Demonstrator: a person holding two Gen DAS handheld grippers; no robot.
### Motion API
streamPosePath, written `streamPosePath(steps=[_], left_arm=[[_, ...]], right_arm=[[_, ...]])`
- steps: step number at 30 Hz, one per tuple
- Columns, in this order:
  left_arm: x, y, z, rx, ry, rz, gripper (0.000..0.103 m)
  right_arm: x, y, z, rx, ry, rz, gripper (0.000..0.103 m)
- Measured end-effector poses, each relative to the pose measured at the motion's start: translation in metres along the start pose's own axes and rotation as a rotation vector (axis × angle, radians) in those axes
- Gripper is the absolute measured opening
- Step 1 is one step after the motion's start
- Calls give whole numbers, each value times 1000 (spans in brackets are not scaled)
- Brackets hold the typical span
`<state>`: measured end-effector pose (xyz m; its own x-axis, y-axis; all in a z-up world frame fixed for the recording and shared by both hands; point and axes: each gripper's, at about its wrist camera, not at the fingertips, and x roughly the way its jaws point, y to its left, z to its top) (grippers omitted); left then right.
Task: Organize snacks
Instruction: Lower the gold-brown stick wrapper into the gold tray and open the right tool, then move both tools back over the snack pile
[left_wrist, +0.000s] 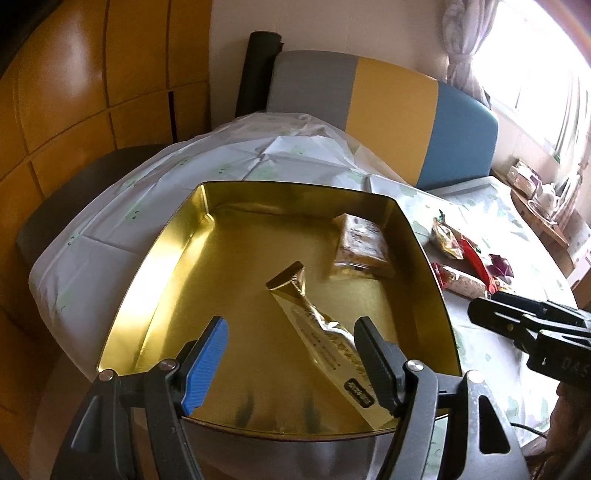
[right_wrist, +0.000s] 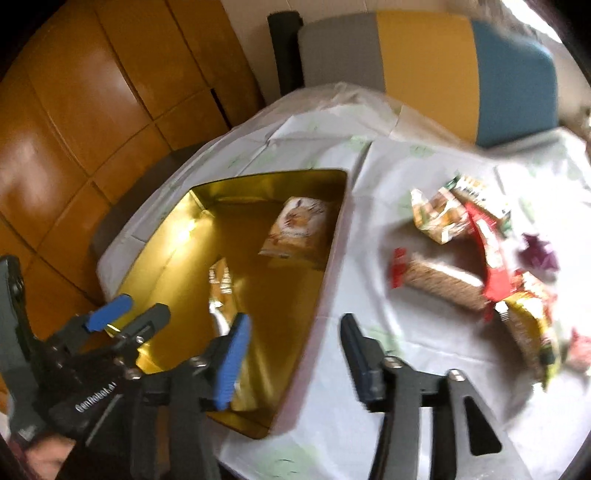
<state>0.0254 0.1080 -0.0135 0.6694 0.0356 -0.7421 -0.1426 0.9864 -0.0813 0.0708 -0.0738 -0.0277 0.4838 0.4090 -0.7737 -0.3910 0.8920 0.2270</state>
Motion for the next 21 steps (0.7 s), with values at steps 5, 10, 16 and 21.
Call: streamPosePath(steps=[5,10,16,21], left_arm=[[-2,-10,-2,32,-5,-3,72],[-4,-19,-3,57,-8,-4,72],[-6,-28,-4,81,-6,-3,72],[-7,-36,-5,106,-1,-7,72]], right_arm=[[-20,-18,-7,-33,-27,-70,63],[-31,-43,-11,-33,-33,-138,66],[-43,-73,-14,-64,-30,-224,68],[-53,-94,-14,-100,-33,-291,69]])
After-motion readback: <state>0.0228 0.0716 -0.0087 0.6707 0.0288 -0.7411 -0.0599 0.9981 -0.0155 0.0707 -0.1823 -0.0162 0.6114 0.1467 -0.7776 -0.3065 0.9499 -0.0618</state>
